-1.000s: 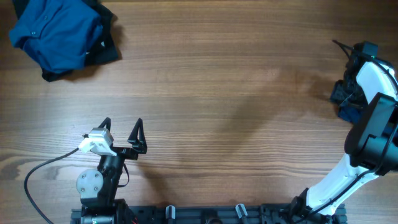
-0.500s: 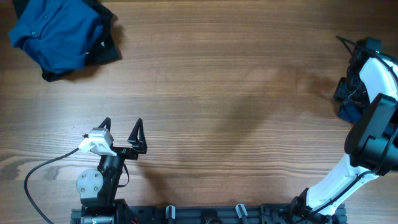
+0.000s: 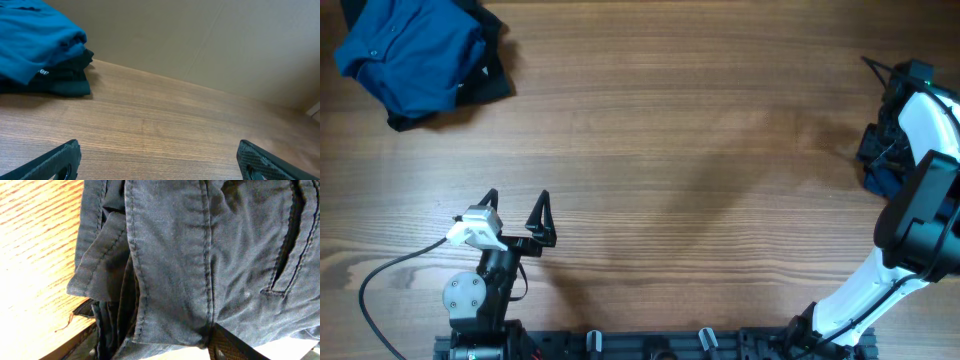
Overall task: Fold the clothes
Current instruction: 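Close the right gripper on the trousers' waistband edge, then drag the trousers leftward toward the table center with the right gripper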
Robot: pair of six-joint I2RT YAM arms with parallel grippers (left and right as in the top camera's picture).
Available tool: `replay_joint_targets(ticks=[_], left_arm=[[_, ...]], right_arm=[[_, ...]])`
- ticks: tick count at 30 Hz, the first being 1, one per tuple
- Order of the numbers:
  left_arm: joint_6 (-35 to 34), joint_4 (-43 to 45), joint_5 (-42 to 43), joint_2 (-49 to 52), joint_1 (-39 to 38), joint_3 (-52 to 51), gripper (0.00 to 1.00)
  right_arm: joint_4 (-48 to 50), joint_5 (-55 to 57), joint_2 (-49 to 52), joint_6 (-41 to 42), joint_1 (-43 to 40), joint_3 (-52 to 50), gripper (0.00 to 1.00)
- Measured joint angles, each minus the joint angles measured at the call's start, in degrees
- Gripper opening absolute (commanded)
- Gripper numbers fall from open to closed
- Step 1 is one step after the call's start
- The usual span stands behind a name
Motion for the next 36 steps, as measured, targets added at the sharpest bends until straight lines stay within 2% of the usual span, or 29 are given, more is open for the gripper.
replay_joint_targets(ticks=[5,14,28,36], left_arm=[[0.00,0.00,0.00,0.00,0.00,0.00,1.00],[0.02,-0.02,0.00,0.00,0.00,0.00,1.00],[0.00,-0.02,0.00,0.00,0.00,0.00,1.00],[0.00,-0.02,0.00,0.00,0.00,0.00,1.00]], right_arm=[[0.09,-0.04,0.00,0.24,0.00,0.00,0.47],[0.46,-0.46,0.00,1.16,0.00,0.17,0.04],[-1.75,-0.66,-0.81,4.44,0.00,0.92,0.04],[-1.22,-9.07,-14.80,6.01,0.00,0.92,0.04]])
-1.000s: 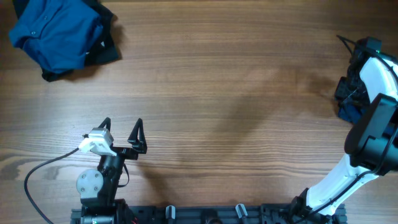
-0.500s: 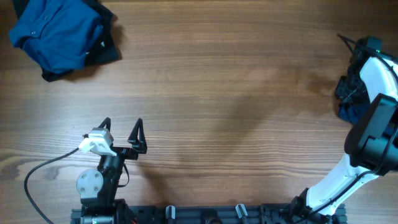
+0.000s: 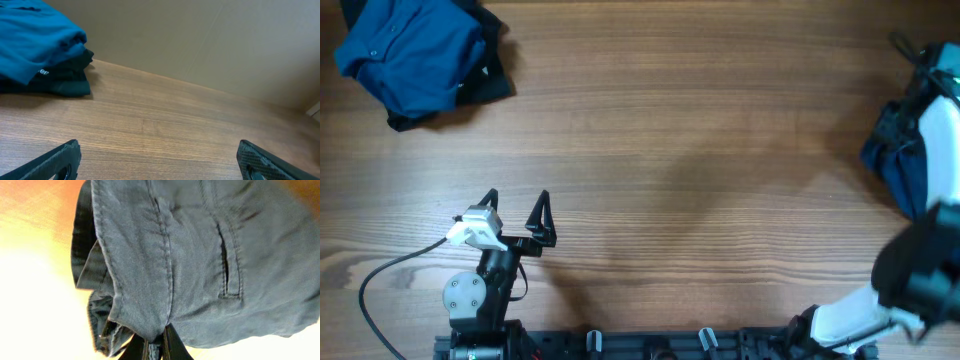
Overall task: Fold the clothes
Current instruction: 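Drag the trousers leftward toward the table center with the right gripper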
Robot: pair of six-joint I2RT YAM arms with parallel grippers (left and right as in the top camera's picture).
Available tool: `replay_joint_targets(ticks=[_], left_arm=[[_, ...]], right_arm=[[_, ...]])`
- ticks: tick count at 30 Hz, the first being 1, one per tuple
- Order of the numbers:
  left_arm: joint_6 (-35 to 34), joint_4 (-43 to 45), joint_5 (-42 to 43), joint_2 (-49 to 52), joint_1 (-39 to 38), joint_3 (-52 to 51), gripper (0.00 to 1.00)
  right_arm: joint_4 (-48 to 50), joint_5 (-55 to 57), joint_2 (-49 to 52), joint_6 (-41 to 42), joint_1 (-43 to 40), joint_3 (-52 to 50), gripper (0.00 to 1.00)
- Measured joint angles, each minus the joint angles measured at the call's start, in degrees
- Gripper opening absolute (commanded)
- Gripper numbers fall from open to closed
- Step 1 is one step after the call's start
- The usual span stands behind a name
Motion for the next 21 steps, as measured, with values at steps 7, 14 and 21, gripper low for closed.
replay_joint_targets(ticks=[7,14,21], left_arm=[[0.00,0.02,0.00,0.00,0.00,0.00,1.00],[0.00,0.02,0.00,0.00,0.00,0.00,1.00],[0.00,0.02,0.00,0.00,0.00,0.00,1.00]], right_arm=[[-0.24,-9.81,-13.73,1.73,0.00,0.00,0.04],[-2.23,-14.10,-16.98,2.34,0.00,0.00,0.04],[-2.75,-18.95,-16.98,2.49,0.00,-0.02,0.05]])
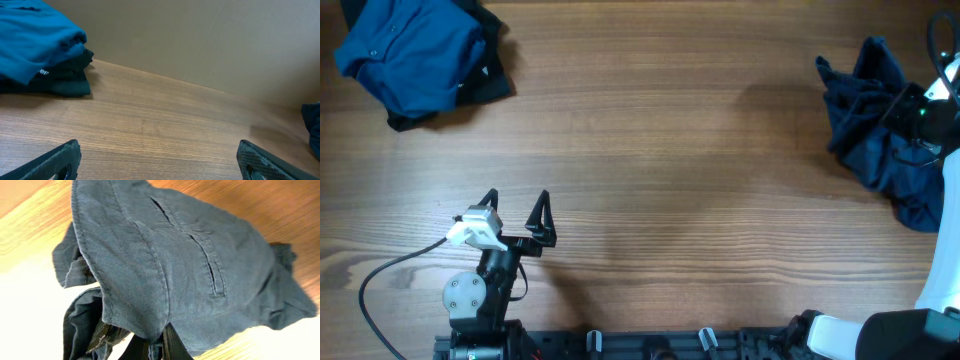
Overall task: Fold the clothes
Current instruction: 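Drag the trousers leftward toward the table center with the right gripper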
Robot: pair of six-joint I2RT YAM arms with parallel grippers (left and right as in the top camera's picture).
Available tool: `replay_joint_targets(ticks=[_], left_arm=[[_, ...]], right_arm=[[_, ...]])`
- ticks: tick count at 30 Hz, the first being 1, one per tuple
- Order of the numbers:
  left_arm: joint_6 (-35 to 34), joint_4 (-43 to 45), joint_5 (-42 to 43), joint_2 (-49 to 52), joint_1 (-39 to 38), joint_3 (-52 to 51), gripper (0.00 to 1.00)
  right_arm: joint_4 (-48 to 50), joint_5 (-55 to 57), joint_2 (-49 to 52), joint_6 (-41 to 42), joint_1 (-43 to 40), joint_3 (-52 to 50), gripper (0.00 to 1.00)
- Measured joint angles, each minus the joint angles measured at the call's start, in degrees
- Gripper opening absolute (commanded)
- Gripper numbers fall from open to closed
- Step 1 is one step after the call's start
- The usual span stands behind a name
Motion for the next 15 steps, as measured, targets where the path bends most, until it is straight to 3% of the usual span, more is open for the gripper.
replay_joint_targets(ticks=[4,15], left_arm=[[0.00,0.00,0.00,0.00,0.00,0.00,1.00],[0.00,0.00,0.00,0.00,0.00,0.00,1.00]], right_arm=[[-0.15,-4.09,0.00,-0.04,0.00,0.00,0.09],[-1.62,-9.49,0.00,-1.09,1.27,-0.26,0.07]])
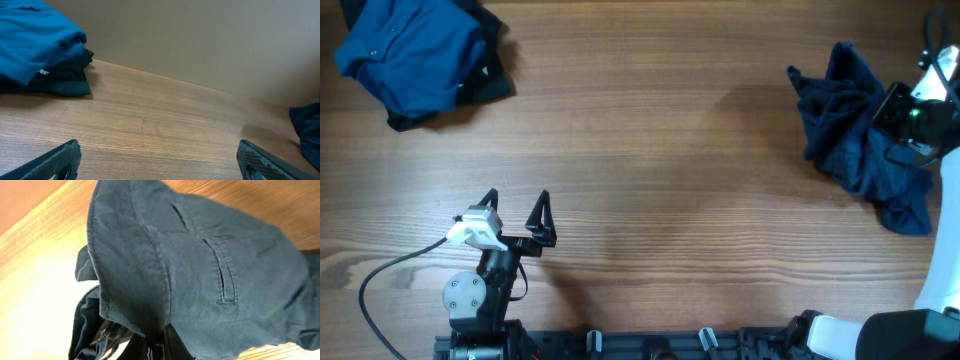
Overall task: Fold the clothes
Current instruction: 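Drag the trousers leftward toward the table center with the right gripper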
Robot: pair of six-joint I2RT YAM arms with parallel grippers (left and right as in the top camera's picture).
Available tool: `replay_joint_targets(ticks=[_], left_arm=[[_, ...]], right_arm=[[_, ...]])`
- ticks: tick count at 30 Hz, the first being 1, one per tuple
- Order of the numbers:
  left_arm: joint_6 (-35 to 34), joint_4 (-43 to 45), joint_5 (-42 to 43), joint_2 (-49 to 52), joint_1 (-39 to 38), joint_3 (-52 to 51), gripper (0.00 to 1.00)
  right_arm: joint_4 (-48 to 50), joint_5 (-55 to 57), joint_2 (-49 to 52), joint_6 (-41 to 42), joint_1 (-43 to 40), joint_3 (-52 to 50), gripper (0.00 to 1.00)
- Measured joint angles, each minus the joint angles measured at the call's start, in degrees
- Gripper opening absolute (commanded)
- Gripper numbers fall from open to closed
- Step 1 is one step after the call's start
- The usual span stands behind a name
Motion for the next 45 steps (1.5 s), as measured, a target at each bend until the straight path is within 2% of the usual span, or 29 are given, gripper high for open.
replay_joint_targets(ticks=[3,6,12,28,31,33,36,40,45], left_arm=[[0.00,0.00,0.00,0.00,0.00,0.00,1.00],[0.00,-0.02,0.00,0.00,0.00,0.00,1.00],[0.00,0.00,0.00,0.00,0.00,0.00,1.00],[0.00,0.00,0.00,0.00,0.00,0.00,1.00],[0.00,0.00,0.00,0.00,0.00,0.00,1.00],[0.00,0.00,0.00,0.00,0.00,0.00,1.00],[0.00,0.00,0.00,0.00,0.00,0.00,1.00],[0.00,-0.02,0.00,0.00,0.00,0.00,1.00],[0.00,0.00,0.00,0.00,0.00,0.00,1.00]], right_arm=[[-0.66,-0.13,0.02,0.00,3.06,-0.22,0.08],[-0.68,-0.26,0.02,-0.04,6.29,-0.22,0.18],[0.33,-0.61,0.02,-0.20,11.91,-0.22,0.28],[-1.42,1.84,0.48,-1.14,14.45,-0.22,0.31],[-1.86,4.15,1.68,-1.81,18.12,-0.22,0.38],[-1.79,6.71,3.15,-2.27,22.25,-0.22,0.52],[-1.31,10.43,5.27,-2.40,27.63,-0.22,0.63],[-0.39,16.81,8.92,-1.88,32.74,-0.22,0.64],[0.48,20.65,14.45,-1.46,32.74,-0.22,0.63]])
